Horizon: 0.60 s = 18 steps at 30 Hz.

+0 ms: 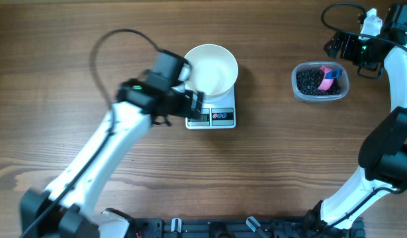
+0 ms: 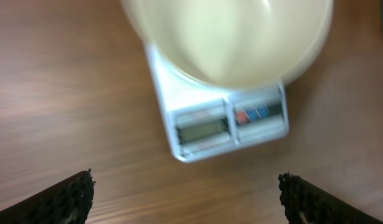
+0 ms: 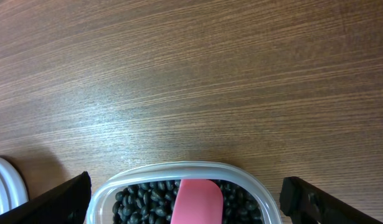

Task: Scoop item into bowl and weigh 150g on scale
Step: 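Retract the left gripper back from the scale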

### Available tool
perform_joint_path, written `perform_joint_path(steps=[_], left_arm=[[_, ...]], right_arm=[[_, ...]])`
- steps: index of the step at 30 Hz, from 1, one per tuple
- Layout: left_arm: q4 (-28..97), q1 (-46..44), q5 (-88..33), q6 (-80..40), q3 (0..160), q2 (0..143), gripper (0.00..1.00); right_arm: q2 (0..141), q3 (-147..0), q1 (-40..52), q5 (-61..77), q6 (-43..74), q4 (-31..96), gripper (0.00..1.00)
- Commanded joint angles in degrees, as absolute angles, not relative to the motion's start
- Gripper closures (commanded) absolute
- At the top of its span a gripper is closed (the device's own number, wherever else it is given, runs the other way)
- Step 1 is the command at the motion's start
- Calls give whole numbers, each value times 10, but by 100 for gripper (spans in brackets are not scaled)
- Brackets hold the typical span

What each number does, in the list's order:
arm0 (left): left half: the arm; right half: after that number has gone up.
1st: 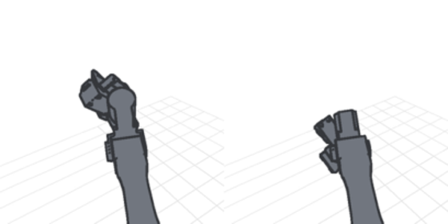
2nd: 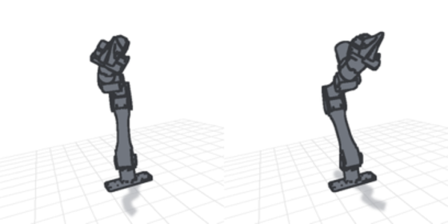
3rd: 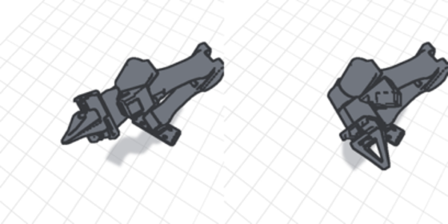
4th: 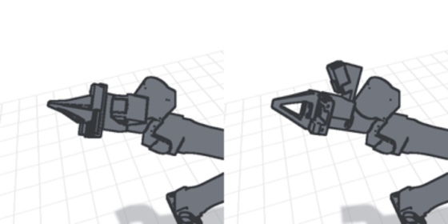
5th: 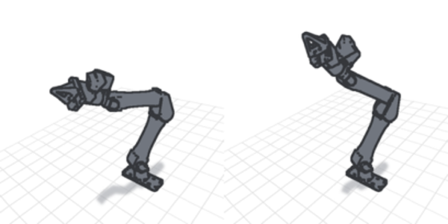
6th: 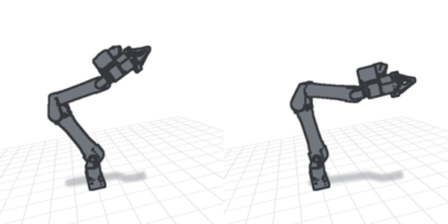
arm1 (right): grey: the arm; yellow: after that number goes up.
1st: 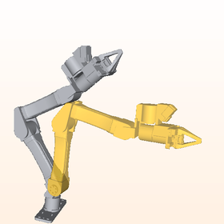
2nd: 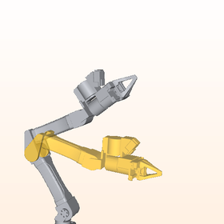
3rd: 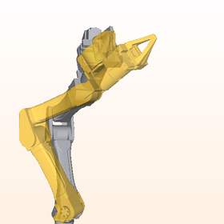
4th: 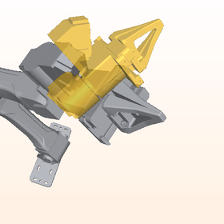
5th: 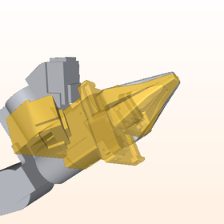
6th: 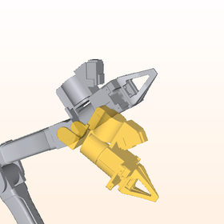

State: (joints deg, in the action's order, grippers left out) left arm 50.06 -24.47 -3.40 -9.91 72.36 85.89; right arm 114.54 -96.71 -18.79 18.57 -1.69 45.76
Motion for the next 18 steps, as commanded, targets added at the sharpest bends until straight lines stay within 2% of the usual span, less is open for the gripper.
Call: perform_joint_path(steps=[1,9,18], left_arm=[[517,-149,-36,-147,731,842,0],[532,3,-36,-161,731,842,0],[532,26,-36,-161,731,842,0]], right_arm=[[1159,-962,-186,180,-13,456,0],[1159,-962,-186,180,-13,456,0],[1159,-962,-186,180,-13,456,0]])
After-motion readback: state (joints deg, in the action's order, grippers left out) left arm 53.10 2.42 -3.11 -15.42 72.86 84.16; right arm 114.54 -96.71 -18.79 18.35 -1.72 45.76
